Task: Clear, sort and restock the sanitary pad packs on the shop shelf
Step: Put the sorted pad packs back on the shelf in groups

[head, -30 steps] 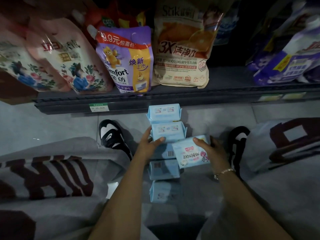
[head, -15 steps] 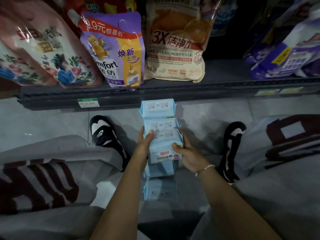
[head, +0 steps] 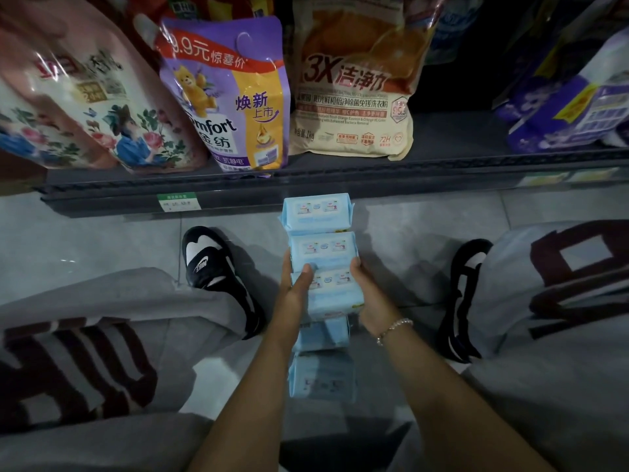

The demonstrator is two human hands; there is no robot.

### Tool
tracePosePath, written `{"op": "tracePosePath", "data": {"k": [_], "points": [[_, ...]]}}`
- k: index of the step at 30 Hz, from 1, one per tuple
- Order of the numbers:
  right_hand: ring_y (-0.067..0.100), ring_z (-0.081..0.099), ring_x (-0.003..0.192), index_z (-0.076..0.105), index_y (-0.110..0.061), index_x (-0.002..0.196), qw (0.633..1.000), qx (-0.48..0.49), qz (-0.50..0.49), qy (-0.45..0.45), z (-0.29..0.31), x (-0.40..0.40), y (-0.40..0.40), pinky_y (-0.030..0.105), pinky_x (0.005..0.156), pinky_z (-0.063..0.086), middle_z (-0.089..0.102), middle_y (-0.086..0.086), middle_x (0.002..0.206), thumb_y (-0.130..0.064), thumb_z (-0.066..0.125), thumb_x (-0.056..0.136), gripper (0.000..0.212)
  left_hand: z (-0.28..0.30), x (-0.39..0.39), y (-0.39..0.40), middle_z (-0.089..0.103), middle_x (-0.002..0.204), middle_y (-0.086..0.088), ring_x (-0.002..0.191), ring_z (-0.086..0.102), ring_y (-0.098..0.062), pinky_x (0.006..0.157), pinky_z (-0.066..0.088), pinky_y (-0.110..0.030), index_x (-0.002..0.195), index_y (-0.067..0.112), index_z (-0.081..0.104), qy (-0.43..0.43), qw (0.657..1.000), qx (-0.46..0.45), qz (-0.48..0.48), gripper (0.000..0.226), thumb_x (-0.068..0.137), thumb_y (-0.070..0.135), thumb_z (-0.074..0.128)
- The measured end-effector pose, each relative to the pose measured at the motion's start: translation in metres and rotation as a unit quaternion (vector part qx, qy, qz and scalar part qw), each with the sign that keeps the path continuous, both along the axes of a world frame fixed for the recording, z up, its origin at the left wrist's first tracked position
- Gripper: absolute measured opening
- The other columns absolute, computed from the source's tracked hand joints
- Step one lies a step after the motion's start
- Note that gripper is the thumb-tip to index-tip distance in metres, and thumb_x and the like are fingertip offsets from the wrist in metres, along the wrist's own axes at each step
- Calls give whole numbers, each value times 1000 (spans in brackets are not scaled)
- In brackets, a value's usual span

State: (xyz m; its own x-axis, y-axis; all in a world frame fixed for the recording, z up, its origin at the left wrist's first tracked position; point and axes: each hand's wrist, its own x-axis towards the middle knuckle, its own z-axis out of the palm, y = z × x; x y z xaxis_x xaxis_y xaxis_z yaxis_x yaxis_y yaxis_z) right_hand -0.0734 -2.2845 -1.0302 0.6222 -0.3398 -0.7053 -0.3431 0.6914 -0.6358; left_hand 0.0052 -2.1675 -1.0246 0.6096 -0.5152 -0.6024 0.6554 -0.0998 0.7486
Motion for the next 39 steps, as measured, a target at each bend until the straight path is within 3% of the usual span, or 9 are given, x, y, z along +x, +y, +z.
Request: {"op": "tracePosePath", "data": {"k": [7, 12, 18, 21, 24, 26, 29, 35, 39], "points": [[23, 68, 79, 65, -13, 114, 997, 50, 12, 52, 34, -2, -16, 29, 65, 52, 73, 11, 101, -35, 44, 94, 37, 20, 11, -18, 61, 127, -4, 108, 65, -31, 85, 52, -61, 136, 40, 43, 68, 993, 85, 38, 51, 89, 59, 48], [29, 66, 84, 64, -9, 117, 999, 23, 1, 36, 81, -4, -31, 29, 64, 50, 70, 17, 107, -42, 47, 88, 47, 66, 11, -33, 65, 123, -12, 106, 66, -36, 85, 52, -60, 134, 29, 51, 124, 992, 26, 11, 75, 74, 73, 56], [33, 64, 92, 61, -8, 126, 998, 32, -51, -23, 153, -20, -59, 37, 73, 52, 66, 20, 116, -38, 48, 85, 52, 130, -3, -58, 36, 151, 0, 130, 47, -29, 102, 39, -60, 130, 52, 51, -4, 998, 49, -34, 89, 51, 93, 58], [33, 65, 94, 59, -6, 129, 996, 18, -40, -73, 190, -30, -65, 36, 72, 53, 67, 20, 117, -36, 47, 85, 55, 161, 1, -72, 26, 148, 8, 130, 41, -21, 104, 39, -56, 139, 46, 42, -78, 996, 39, 7, 92, 59, 87, 60], [25, 72, 83, 61, -9, 122, 987, 10, -16, -162, 231, -44, -69, 30, 65, 56, 73, 14, 103, -33, 52, 79, 49, 205, 2, -83, 42, 149, -2, 129, 49, -29, 96, 46, -58, 131, 50, 45, -58, 998, 9, -27, 86, 55, 82, 71], [25, 70, 97, 59, -12, 125, 976, -16, 11, -218, 254, -57, -76, 34, 77, 56, 71, 12, 112, -36, 61, 76, 55, 238, -2, -89, 65, 122, -8, 105, 65, -28, 83, 55, -48, 127, 27, 53, -72, 996, -8, -44, 59, 79, 59, 67], [31, 56, 124, 41, -14, 142, 956, -77, 86, -268, 276, -76, -93, 46, 101, 45, 58, 13, 135, -37, 89, 60, 98, 282, -13, -100, 74, 95, -8, 86, 70, -28, 75, 55, -40, 107, 22, 63, -82, 989, -29, -117, 27, 92, 44, 57], [21, 62, 116, 46, -12, 137, 938, -206, 65, -270, 330, -99, -121, 30, 90, 54, 66, 5, 126, -41, 97, 41, 112, 343, -25, -145, 71, 111, -9, 96, 70, -31, 81, 57, -47, 129, 25, 52, -126, 983, -53, -124, 49, 88, 50, 61], [19, 68, 104, 53, -12, 131, 926, -260, -28, -273, 373, -111, -150, 32, 83, 58, 72, 3, 112, -38, 74, 65, 74, 380, -39, -184, 69, 116, -8, 98, 70, -31, 83, 57, -51, 131, 29, 52, -158, 966, -119, -166, 66, 74, 57, 70]]}}
